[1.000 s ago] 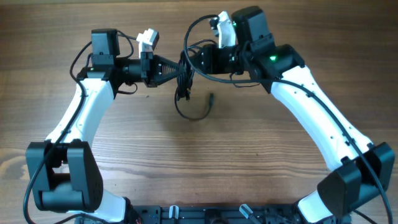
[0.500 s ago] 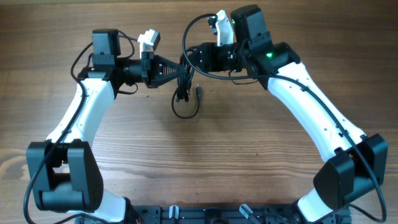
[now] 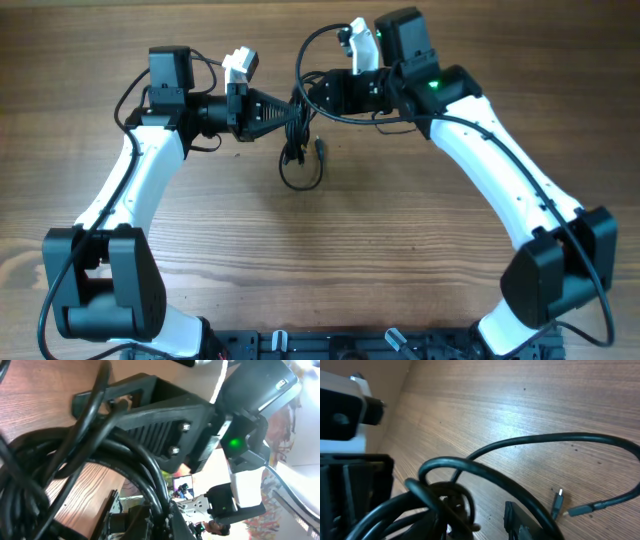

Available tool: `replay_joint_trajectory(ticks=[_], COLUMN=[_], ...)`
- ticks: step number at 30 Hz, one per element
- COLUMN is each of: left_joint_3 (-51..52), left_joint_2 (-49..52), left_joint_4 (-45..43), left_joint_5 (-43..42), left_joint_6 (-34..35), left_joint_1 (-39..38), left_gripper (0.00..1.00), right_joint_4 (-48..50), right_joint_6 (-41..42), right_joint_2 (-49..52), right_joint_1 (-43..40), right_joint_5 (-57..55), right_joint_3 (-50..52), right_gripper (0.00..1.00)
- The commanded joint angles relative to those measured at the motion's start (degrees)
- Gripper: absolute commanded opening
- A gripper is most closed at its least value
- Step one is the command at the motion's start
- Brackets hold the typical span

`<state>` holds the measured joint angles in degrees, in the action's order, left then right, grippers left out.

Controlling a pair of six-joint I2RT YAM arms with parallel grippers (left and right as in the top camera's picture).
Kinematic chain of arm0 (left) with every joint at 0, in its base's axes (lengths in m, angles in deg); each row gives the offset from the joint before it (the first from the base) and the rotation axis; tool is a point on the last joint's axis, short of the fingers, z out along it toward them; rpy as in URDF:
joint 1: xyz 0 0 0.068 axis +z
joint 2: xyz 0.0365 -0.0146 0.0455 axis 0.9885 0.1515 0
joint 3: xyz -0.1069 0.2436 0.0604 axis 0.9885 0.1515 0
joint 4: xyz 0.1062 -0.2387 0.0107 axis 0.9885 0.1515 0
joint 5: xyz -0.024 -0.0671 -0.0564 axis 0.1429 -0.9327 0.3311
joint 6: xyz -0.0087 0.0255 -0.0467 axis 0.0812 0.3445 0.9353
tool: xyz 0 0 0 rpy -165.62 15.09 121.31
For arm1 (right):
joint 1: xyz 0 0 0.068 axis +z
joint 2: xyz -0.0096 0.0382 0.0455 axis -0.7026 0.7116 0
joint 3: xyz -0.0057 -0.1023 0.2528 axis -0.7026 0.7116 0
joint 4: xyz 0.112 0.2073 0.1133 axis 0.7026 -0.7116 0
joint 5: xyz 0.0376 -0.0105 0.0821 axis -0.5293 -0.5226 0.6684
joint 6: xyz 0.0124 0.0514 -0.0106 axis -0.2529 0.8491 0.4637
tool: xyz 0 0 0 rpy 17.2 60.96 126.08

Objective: Untangle cables

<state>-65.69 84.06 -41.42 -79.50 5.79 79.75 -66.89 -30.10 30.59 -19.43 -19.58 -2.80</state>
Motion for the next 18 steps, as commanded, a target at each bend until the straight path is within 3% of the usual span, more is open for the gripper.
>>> replay_joint_trajectory(ticks=[1,2,3,5,9,13,18], left_joint_3=[-1.09,-1.09,-1.09,-1.07,-1.07,-1.07,-1.07], left_joint_2=[-1.29,-1.29,-1.29,-1.29,-1.29,-1.29,-1.29], left_joint_4=[-0.55,-0.55,-0.57,-0.55,0.59,8.68,18.82], left_joint_5=[-3.23,-3.23,-3.23,-1.44,9.03,28.55,48.11], left_joint_6=[-0.28,-0.28,-0.33,-0.33,-0.28,-0.31,-0.31], left_joint_1=[-0.20,-0.20,-0.17,-0.04,-0.04,-0.04,-0.04], left_gripper=[0.04,0.04,0.04,0.04,0.04,0.04,0.04], right_joint_4=[1.05,1.20,1.22,0.81,-3.32,-10.21,-10.54], right_joint_6=[-0.48,-0.48,-0.46,-0.13,-0.13,-0.63,-0.04], right_joint_2=[3.45,3.48,3.32,2.14,-4.57,-14.03,-23.15], right_joint_1=[1.95,1.95,1.92,1.66,-0.09,-5.16,-14.14], right_joint_5=[1.25,1.20,1.20,1.20,1.20,2.16,15.50], right_joint_3=[0.15,0.15,0.15,0.15,0.09,0.04,0.02], right_gripper=[0.36,0.29,0.14,0.05,0.04,0.04,0.04])
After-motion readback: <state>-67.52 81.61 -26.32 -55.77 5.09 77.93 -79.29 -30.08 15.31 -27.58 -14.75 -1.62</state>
